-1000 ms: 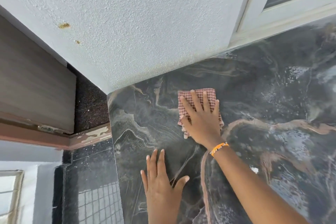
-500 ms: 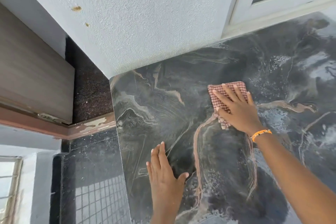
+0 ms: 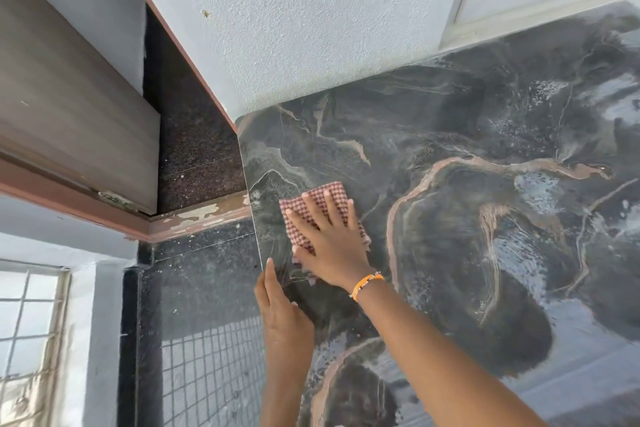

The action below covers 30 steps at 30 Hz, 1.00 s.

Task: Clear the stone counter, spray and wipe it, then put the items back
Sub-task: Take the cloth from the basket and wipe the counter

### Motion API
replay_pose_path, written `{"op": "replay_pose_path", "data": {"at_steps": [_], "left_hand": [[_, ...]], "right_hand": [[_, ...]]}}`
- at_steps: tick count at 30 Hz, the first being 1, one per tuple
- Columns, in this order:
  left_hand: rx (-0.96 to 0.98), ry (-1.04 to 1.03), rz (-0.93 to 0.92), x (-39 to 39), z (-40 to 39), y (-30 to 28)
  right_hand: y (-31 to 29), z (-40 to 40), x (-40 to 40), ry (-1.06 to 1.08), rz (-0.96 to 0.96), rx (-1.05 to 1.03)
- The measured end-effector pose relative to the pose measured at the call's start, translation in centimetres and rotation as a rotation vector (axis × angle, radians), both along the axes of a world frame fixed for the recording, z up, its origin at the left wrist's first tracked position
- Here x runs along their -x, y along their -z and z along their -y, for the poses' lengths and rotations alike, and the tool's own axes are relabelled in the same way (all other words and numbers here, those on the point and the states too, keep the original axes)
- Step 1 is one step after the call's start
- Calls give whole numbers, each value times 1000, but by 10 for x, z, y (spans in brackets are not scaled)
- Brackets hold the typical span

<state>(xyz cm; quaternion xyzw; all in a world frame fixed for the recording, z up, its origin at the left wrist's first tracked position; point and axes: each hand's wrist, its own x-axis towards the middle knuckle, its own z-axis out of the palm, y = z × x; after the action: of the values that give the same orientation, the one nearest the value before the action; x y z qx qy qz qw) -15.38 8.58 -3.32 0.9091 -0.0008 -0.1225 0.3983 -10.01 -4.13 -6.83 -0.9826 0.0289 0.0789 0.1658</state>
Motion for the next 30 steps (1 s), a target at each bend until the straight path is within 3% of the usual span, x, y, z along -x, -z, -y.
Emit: {"op": "replay_pose_path", "data": {"at_steps": [4,8,15,19,23,25,30], "left_hand": [[-9,7,98,5,-14,-3],[0,137,61,11,-3,-1],[-108,577,-42,23,59,7],[-209,610,-99,27,76,7],[-252,571,-94,24,78,11],[-296,567,-91,23,83,12],[-319,468,-13,26,98,14]], "right_hand": [[6,-33,22,-264,33,-14],[5,11,53,-296,25,67],[-3,148,90,264,-76,188],[-1,189,118,620,-106,120],[-5,161,137,816,-102,56],[-5,133,137,707,-86,84],[0,97,119,115,-29,101]]}}
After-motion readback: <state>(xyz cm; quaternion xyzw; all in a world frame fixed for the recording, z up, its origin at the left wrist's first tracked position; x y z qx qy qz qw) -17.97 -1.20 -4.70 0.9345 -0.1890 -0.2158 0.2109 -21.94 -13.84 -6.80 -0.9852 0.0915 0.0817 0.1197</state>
